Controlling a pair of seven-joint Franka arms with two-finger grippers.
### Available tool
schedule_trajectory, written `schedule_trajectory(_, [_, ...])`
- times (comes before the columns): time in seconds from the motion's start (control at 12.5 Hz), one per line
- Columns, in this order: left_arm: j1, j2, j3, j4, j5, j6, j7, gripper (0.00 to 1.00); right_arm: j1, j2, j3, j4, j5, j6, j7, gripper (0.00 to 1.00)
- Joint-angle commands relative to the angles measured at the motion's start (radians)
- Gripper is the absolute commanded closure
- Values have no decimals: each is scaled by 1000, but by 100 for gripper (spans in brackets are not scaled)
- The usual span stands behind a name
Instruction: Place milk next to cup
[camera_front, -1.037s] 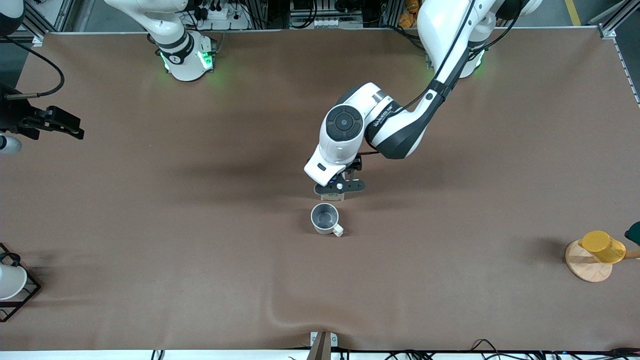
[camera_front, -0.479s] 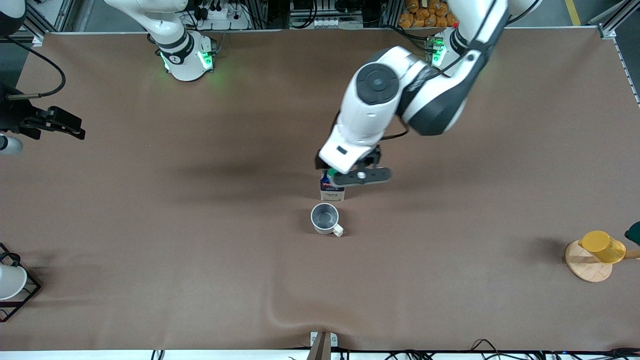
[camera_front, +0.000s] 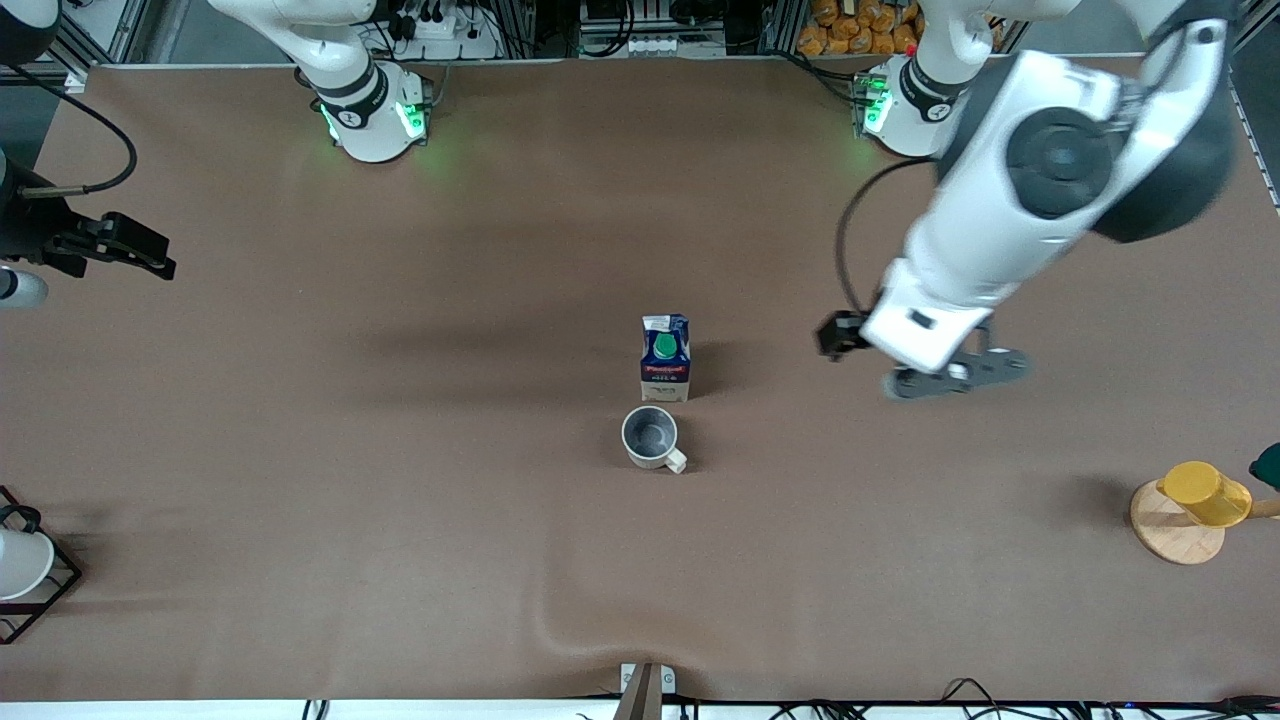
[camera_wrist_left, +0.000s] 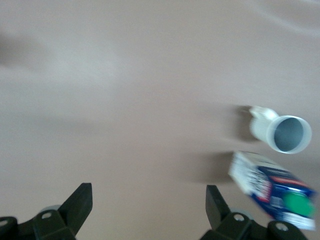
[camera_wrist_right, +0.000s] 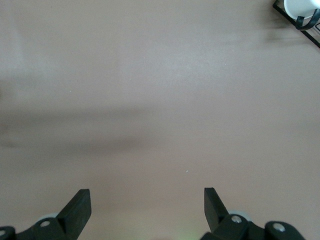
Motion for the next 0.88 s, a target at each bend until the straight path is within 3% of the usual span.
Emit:
schedule_trajectory(0.0, [113, -88, -21, -69, 40, -5, 151, 0, 1, -7, 5, 15, 3, -4, 43, 0])
schedule_trajectory(0.32, [257, -130, -24, -62, -5, -7, 300, 0, 17, -6, 5, 16, 2, -4, 86, 0])
schedule_trajectory(0.8, [328, -177, -23, -65, -52, -81, 415, 0, 34, -6, 5, 22, 2, -4, 76, 0])
